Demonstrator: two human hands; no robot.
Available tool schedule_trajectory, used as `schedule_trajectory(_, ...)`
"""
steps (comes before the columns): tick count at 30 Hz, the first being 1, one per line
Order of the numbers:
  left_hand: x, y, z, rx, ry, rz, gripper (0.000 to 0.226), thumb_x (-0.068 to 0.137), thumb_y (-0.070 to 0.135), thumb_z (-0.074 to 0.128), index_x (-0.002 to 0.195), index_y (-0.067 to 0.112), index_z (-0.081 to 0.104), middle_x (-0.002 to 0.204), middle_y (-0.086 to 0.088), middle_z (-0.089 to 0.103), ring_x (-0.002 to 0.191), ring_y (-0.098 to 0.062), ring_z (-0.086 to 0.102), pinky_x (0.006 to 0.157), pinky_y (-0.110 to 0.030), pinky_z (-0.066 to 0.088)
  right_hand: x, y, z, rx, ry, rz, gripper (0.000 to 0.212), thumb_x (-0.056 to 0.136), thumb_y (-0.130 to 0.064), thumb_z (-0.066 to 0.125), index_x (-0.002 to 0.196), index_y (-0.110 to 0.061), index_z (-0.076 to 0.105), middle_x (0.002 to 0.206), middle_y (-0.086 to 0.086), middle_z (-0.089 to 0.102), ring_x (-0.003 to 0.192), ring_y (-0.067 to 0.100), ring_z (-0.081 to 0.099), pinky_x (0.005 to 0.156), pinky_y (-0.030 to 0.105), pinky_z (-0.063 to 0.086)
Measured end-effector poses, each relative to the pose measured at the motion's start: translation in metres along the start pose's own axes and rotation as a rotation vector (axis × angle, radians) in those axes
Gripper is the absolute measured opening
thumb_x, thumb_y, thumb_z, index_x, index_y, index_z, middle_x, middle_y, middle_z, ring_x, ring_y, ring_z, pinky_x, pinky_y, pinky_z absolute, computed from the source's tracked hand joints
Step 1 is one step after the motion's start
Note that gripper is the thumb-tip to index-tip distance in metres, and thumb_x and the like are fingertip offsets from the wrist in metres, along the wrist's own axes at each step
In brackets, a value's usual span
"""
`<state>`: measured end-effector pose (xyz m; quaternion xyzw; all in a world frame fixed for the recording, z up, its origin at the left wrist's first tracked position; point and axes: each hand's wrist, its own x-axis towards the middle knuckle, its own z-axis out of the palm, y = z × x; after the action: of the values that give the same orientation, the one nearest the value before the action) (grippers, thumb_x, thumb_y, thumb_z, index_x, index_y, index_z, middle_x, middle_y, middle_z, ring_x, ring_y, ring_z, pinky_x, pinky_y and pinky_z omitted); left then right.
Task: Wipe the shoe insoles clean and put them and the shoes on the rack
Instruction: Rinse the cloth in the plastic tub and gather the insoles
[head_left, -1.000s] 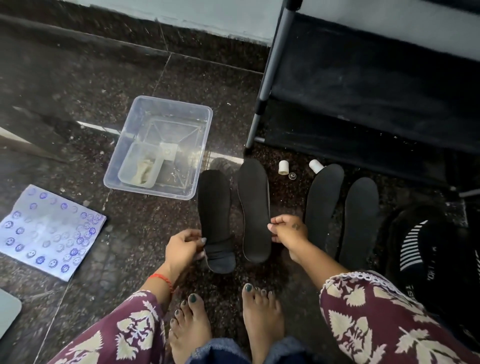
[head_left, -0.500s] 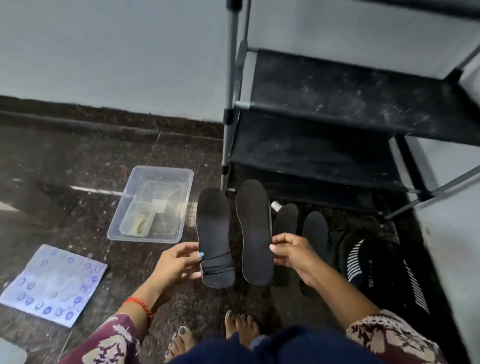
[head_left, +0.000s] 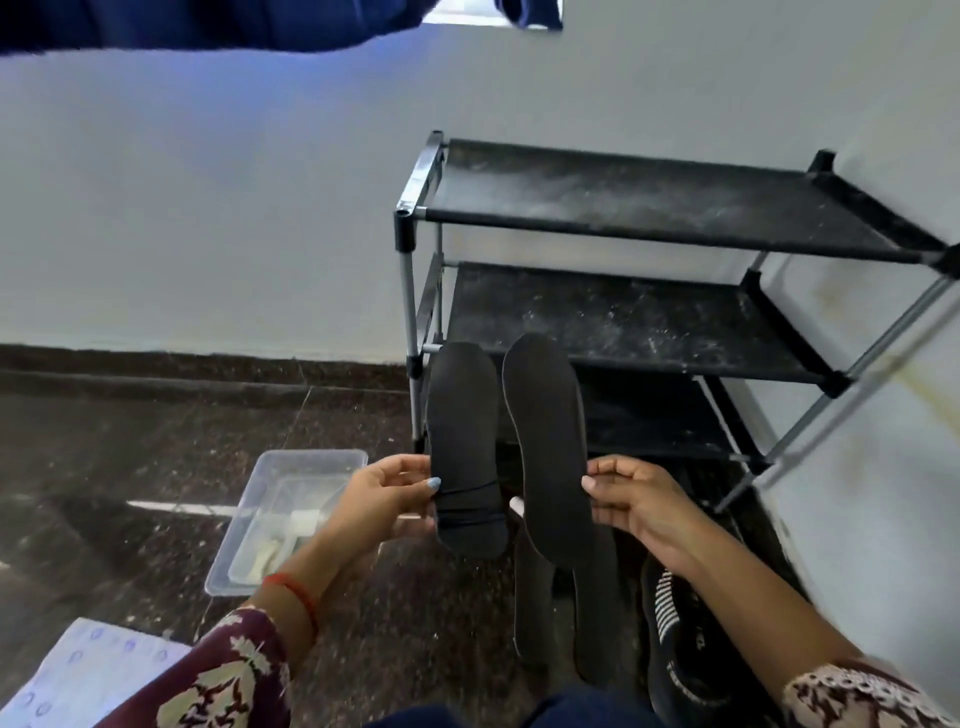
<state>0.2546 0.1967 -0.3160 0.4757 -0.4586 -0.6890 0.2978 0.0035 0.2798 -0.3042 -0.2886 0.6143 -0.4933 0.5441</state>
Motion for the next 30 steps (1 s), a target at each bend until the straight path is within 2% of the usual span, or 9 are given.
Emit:
schedule_trajectory(3, 0.017, 0.021, 0.020, -0.038, -0.019, 0.033, 0.015, 0.088, -0.003, 0.057, 0.101, 0.001, 0.063, 0.087, -0.013, 0.070, 0.066, -0.017, 0.069, 0.056, -0.027, 0.057, 0.009, -0.025, -0.015, 0.037, 0.016, -0.045, 0.011, 0.085, 0.003, 0.058, 0.088, -0.006, 0.065, 0.078, 0.006, 0.070, 0.068, 0.013, 0.068, 0.057, 0.021, 0.053)
schedule_trajectory(6, 0.043, 0.042, 0.038, -0.052, -0.027, 0.059, 0.013, 0.089, -0.004, 0.056, 0.098, 0.002, 0.063, 0.080, -0.010, 0.069, 0.058, -0.013, 0.067, 0.050, -0.023, 0.054, 0.028, -0.047, -0.028, 0.018, 0.056, -0.079, 0.014, 0.085, 0.003, 0.058, 0.083, -0.009, 0.064, 0.069, 0.000, 0.071, 0.062, 0.009, 0.068, 0.054, 0.019, 0.052)
schedule_trajectory(9, 0.078, 0.063, 0.053, -0.001, 0.002, 0.095, 0.014, 0.089, -0.003, 0.057, 0.098, 0.005, 0.063, 0.083, -0.009, 0.069, 0.065, -0.016, 0.067, 0.053, -0.023, 0.056, 0.057, -0.067, -0.038, -0.011, 0.104, -0.096, 0.015, 0.086, 0.003, 0.058, 0.082, -0.010, 0.063, 0.063, -0.005, 0.069, 0.060, 0.006, 0.066, 0.052, 0.017, 0.051)
schedule_trajectory(12, 0.112, 0.083, 0.063, 0.058, 0.025, 0.120, 0.015, 0.089, -0.002, 0.058, 0.101, 0.005, 0.062, 0.089, -0.010, 0.068, 0.074, -0.019, 0.065, 0.055, -0.022, 0.057, 0.094, -0.083, -0.044, -0.011, 0.160, -0.091, 0.012, 0.085, 0.004, 0.059, 0.087, -0.007, 0.062, 0.076, 0.003, 0.067, 0.069, 0.011, 0.064, 0.055, 0.020, 0.052)
schedule_trajectory(15, 0.146, 0.098, 0.067, 0.103, 0.059, 0.132, 0.013, 0.087, -0.002, 0.059, 0.099, 0.005, 0.062, 0.090, -0.012, 0.067, 0.070, -0.017, 0.067, 0.054, -0.022, 0.056, 0.130, -0.095, -0.048, -0.018, 0.178, -0.080, 0.012, 0.085, 0.006, 0.059, 0.089, -0.006, 0.061, 0.089, 0.010, 0.066, 0.077, 0.017, 0.064, 0.061, 0.024, 0.053)
schedule_trajectory(19, 0.183, 0.108, 0.073, 0.111, 0.088, 0.117, 0.014, 0.087, -0.006, 0.059, 0.100, -0.001, 0.061, 0.087, -0.011, 0.065, 0.067, -0.017, 0.066, 0.054, -0.023, 0.058, 0.166, -0.103, -0.049, -0.070, 0.190, -0.092, 0.012, 0.086, 0.006, 0.057, 0.087, -0.006, 0.060, 0.085, 0.007, 0.065, 0.075, 0.015, 0.063, 0.058, 0.022, 0.055)
schedule_trajectory(23, 0.204, 0.106, 0.076, 0.159, 0.105, 0.087, 0.008, 0.086, -0.006, 0.060, 0.086, 0.002, 0.061, 0.083, -0.011, 0.064, 0.065, -0.017, 0.065, 0.053, -0.022, 0.058, 0.193, -0.102, -0.049, -0.086, 0.220, -0.087, 0.015, 0.086, 0.008, 0.056, 0.081, -0.005, 0.058, 0.082, 0.006, 0.062, 0.072, 0.014, 0.062, 0.054, 0.020, 0.054)
schedule_trajectory(26, 0.214, 0.105, 0.075, 0.201, 0.134, 0.100, 0.011, 0.085, -0.006, 0.062, 0.096, -0.003, 0.063, 0.082, -0.011, 0.062, 0.068, -0.019, 0.063, 0.051, -0.019, 0.056, 0.207, -0.099, -0.052, -0.092, 0.245, -0.076, 0.015, 0.086, 0.009, 0.056, 0.080, -0.005, 0.057, 0.082, 0.007, 0.062, 0.071, 0.014, 0.061, 0.053, 0.020, 0.054)
schedule_trajectory(30, 0.221, 0.103, 0.074, 0.249, 0.180, 0.121, 0.019, 0.083, -0.004, 0.065, 0.102, -0.001, 0.063, 0.079, -0.009, 0.061, 0.058, -0.015, 0.063, 0.051, -0.018, 0.056, 0.215, -0.097, -0.055, -0.109, 0.278, -0.068, 0.012, 0.085, 0.008, 0.057, 0.092, -0.001, 0.059, 0.084, 0.008, 0.062, 0.071, 0.014, 0.062, 0.052, 0.020, 0.053)
